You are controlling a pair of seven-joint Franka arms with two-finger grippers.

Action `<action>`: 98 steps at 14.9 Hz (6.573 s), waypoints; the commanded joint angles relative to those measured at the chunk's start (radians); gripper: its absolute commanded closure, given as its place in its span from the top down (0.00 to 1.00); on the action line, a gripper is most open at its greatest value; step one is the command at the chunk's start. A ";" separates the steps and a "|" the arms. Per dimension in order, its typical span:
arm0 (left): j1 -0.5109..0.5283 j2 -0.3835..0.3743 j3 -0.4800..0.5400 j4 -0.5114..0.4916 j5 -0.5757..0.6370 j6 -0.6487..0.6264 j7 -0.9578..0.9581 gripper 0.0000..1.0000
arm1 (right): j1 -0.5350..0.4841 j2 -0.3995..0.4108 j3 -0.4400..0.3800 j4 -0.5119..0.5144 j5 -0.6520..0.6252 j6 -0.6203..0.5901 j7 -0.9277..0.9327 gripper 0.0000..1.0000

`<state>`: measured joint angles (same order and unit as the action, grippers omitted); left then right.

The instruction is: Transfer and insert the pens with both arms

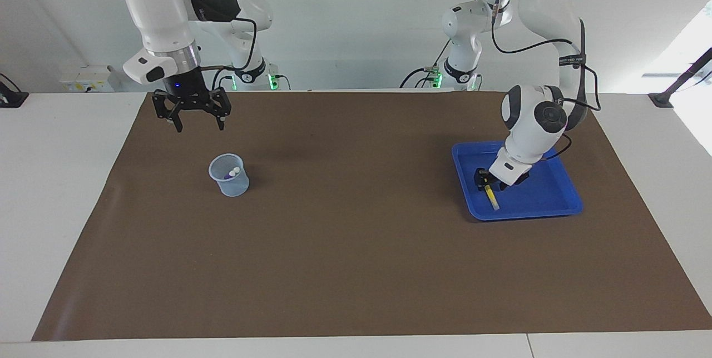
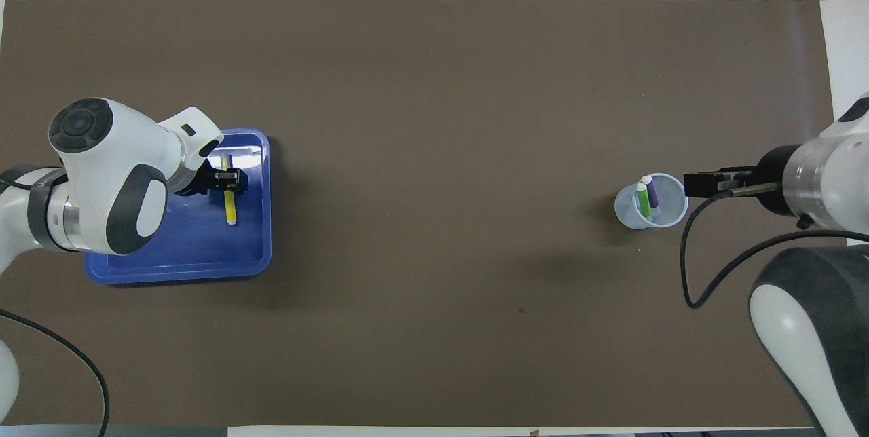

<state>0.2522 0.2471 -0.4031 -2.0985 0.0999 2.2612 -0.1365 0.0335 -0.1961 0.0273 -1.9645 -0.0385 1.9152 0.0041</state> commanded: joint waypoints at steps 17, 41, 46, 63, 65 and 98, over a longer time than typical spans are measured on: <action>0.019 0.006 0.004 0.044 0.018 -0.056 -0.005 0.00 | -0.001 0.145 0.009 0.340 0.000 -0.335 0.024 1.00; -0.042 -0.190 -0.071 0.255 -1.015 -0.433 -1.207 0.00 | 0.008 0.214 0.399 0.303 0.562 0.149 0.744 1.00; -0.090 -0.265 -0.072 0.126 -1.209 -0.368 -1.209 0.00 | 0.028 0.254 0.470 0.303 0.542 0.226 0.794 1.00; -0.102 -0.308 -0.071 0.055 -1.335 -0.321 -1.217 0.00 | 0.036 0.287 0.505 0.286 0.416 0.234 0.741 0.39; -0.102 -0.308 -0.072 0.055 -1.335 -0.321 -1.217 0.00 | 0.035 0.287 0.505 0.286 0.405 0.263 0.741 0.11; -0.094 -0.292 -0.068 0.227 -0.706 -0.258 -1.290 1.00 | 0.008 0.041 0.009 -0.183 -0.021 0.154 -0.230 0.00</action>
<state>0.1645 -0.0613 -0.4708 -1.9108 -0.6986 2.0066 -1.4177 0.0444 -0.1007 0.0414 -2.0368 -0.0417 1.9729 -0.1986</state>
